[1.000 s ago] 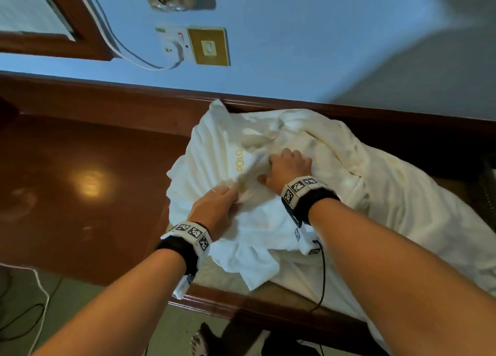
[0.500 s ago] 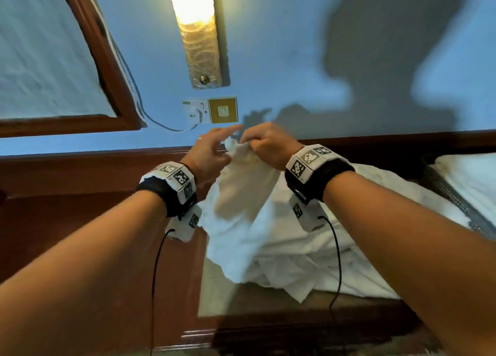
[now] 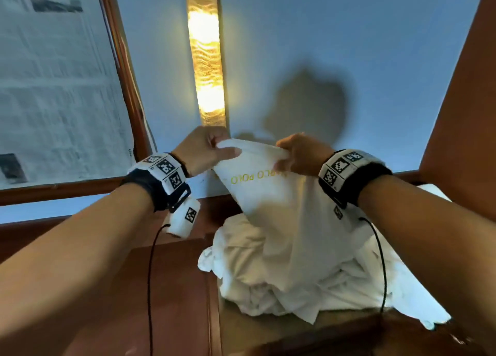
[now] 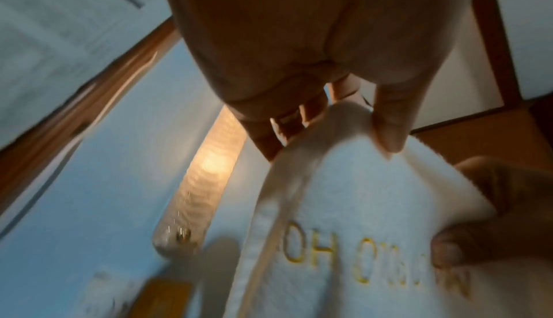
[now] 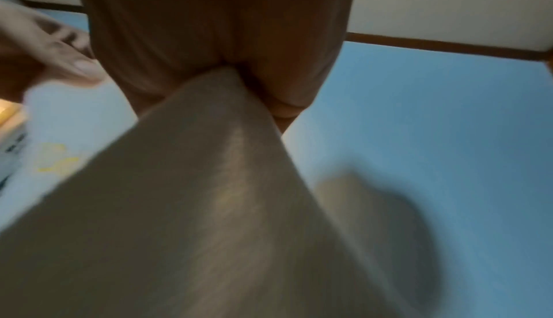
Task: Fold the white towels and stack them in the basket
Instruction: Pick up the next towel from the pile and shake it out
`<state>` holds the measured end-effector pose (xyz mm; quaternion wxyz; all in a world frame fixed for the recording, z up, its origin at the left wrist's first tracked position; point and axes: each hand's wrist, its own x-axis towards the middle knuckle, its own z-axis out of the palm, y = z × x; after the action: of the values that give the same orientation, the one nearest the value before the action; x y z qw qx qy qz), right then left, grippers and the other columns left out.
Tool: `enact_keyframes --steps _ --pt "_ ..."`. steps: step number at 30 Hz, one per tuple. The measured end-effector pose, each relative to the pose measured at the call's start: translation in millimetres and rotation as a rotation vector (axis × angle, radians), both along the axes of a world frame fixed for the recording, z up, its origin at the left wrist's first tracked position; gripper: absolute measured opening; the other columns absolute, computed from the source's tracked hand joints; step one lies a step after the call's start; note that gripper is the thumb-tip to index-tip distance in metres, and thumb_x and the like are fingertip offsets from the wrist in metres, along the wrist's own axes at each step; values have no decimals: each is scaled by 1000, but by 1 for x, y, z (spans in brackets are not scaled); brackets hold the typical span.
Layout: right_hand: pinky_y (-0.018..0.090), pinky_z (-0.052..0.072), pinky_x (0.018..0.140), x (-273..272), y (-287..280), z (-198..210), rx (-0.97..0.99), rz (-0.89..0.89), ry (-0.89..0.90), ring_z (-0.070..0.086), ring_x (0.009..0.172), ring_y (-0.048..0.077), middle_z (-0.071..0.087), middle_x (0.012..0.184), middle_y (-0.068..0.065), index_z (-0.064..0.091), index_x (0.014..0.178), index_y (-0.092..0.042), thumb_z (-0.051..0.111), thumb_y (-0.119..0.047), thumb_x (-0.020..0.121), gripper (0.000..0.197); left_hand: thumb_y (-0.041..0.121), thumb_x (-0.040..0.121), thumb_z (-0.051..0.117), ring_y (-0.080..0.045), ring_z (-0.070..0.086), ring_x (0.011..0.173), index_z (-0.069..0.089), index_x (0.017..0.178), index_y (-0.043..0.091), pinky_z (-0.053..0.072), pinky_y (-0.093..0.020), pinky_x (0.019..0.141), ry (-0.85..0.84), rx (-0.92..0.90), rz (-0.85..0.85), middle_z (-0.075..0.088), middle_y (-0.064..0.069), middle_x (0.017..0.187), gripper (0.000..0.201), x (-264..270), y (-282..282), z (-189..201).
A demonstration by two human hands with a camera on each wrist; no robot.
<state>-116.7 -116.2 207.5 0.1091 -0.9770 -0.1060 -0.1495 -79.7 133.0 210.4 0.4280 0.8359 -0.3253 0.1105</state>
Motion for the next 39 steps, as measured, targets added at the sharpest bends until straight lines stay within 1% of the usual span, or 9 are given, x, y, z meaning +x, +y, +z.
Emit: enact_keyframes --steps 5,11,17,23,25,27,31,35,39 --pt "27 40 66 -8 -10 -6 163 -56 14 57 72 19 59 66 -3 60 67 -25 79 -28 81 24 27 92 72 -13 51 62 55 76 16 41 -27 58 -220 154 155 58 1 70 25 -25 39 29" --pt "33 43 65 -13 -33 -12 235 -115 -12 54 67 23 55 61 0 57 62 -17 80 -29 80 32 26 93 69 -25 48 69 55 82 11 34 -34 62 -289 227 459 53 -8 71 23 -39 114 41" --pt "35 48 68 -13 13 3 442 -61 -309 62 72 26 64 72 10 59 71 -17 79 -19 75 20 31 95 65 -33 57 88 62 96 7 37 -33 72 -178 362 667 59 -10 87 25 -45 133 29" --pt "29 39 61 -29 112 28 186 374 -360 53 67 22 58 72 0 61 83 -10 55 -1 79 11 74 57 80 -9 62 86 62 105 37 46 -30 78 106 377 265 64 13 97 63 -62 86 -3" --pt "32 38 57 -32 133 27 181 447 -336 49 62 27 56 67 5 56 77 -8 51 -7 77 5 56 72 83 -5 61 74 65 85 36 45 -28 72 63 246 203 65 13 83 30 -63 71 -17" --pt "35 41 57 -35 143 21 212 448 -309 52 65 28 57 70 7 55 79 -8 49 -10 77 7 31 90 74 -5 54 55 63 69 25 41 -26 62 -23 128 231 61 7 63 25 -64 69 -23" --pt "35 49 73 -33 134 -1 220 194 -235 64 91 32 70 93 11 64 93 -12 67 -20 85 12 -1 91 54 -25 55 56 67 80 -4 44 -37 55 -49 -2 245 62 -23 66 18 -67 93 -23" --pt "31 37 61 -24 125 -28 480 57 -131 54 73 23 54 64 -4 49 58 -24 77 -24 81 36 0 92 51 -23 51 59 68 90 -5 51 -36 53 40 32 256 56 -19 68 19 -69 116 -23" --pt "34 46 74 -24 157 -22 588 202 -192 61 82 22 66 84 7 63 81 -19 68 -15 85 8 32 91 67 -15 53 63 75 89 10 40 -29 62 89 14 209 65 -17 70 24 -66 119 -34"
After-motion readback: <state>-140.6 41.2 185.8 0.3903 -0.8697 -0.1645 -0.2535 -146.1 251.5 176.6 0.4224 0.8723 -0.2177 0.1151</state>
